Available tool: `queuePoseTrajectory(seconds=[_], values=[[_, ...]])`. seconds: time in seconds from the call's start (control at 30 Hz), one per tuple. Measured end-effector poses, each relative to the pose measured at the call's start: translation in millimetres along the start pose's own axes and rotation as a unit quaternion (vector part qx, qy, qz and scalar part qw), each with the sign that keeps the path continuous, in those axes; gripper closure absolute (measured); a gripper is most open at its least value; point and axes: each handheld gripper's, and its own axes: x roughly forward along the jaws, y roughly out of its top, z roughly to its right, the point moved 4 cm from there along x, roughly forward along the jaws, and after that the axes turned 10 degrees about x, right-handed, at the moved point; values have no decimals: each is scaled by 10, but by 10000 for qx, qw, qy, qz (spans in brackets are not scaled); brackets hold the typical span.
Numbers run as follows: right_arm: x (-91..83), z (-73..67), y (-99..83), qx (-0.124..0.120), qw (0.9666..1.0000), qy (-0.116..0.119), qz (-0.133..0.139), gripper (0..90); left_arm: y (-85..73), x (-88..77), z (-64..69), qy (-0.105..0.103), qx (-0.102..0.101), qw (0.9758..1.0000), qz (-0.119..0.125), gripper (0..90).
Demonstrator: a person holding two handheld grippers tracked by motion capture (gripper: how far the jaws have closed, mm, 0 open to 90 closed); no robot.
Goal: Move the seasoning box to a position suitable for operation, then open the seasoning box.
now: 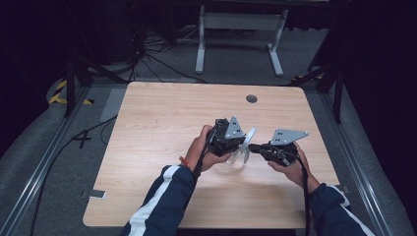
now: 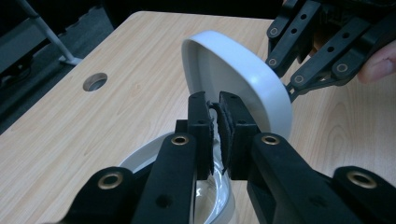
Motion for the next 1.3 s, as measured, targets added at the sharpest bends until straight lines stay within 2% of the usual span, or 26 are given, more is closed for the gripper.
queuePoseTrajectory(seconds=[0.13,0.33,0.47,0.67,0.77,0.9,0.97,1.07,1.13,1.2,1.3], values=[[-11,3,-19,-9,10000,-9,-22,894,-32,-72,-45,118,-88,9999,32,790],[-56,6,-16,-61,10000,-24,-38,893,-154,-285,-114,372,-182,9991,34,733],[-101,8,-26,-66,9999,-63,-56,893,-320,-430,-162,565,-44,9981,-227,711],[-162,15,-36,-71,9999,-84,-72,890,-626,-667,-218,781,-193,9956,-482,664],[-187,2,-33,-96,9999,-97,-104,887,-791,-759,-209,833,-202,9937,-715,646],[-211,-15,-43,-131,9998,-81,-155,879,-1063,-906,-175,900,-355,9911,-919,630],[-212,-15,-49,-151,9997,-88,-172,878,-1125,-934,-165,915,-411,9905,-942,627],[-213,-10,-68,-149,9996,-99,-213,872,-1314,-1028,-135,1001,-580,9872,-1096,619],[-232,0,-92,-126,9995,-141,-255,861,-1463,-1107,-93,1102,-692,9835,-1256,599],[-237,6,-100,-109,9995,-162,-246,860,-1518,-1133,-74,1086,-727,9829,-1298,596],[-270,17,-141,-96,9994,-189,-287,854,-1673,-1202,-29,1136,-827,9796,-1438,592]])
